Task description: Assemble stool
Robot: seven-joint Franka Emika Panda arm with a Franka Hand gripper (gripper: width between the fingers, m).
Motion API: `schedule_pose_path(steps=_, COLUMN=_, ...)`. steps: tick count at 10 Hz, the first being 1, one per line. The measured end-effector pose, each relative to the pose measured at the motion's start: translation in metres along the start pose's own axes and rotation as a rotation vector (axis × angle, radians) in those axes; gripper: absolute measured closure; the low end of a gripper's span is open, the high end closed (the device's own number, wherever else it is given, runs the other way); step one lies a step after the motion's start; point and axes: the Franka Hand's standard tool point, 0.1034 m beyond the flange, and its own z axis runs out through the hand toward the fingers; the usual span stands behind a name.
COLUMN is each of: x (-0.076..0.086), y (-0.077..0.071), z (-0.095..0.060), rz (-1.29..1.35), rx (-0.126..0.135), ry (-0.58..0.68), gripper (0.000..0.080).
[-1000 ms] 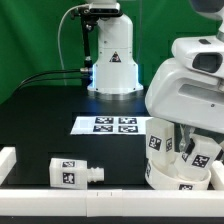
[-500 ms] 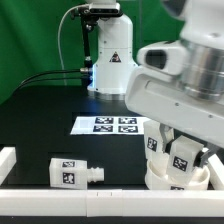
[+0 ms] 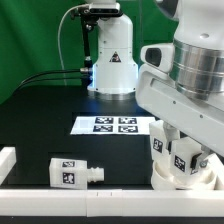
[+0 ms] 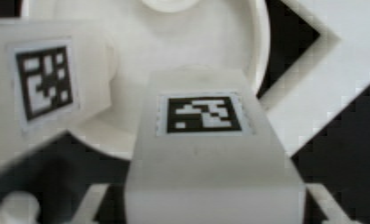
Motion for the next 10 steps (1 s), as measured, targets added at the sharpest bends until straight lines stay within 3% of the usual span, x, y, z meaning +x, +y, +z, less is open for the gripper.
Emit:
schedule_pose_path(steps=2, x=-0.001, y=0.01, z=0.005, rz=0.35, rx=0.176, ry=-0.051, gripper=0.0466)
schedule_pose_path(steps=3, x=-0.006, y=0.015, z=0.006, rz=0.382, rx=0.148, ry=-0.06, gripper=0.0466)
schedule_pose_path(steps=6, x=-0.008, y=0.01, z=0.006, rz=0.558, rx=0.15, ry=-0.092, gripper=0.0466)
schedule_pose_path(steps=8, x=-0.01, y=0.013, z=0.007, rz=0.892, rx=0.136, ry=-0.175, gripper=0.0466)
schedule_pose_path(steps=9, x=-0.015, y=0.011, z=0.006, rz=1.001, rx=0.16, ry=-0.201, gripper=0.0466)
schedule_pose_path(steps=10, x=-0.018, y=0.011, z=0.006, rz=1.031, rx=0.201, ry=-0.202, gripper=0.0466)
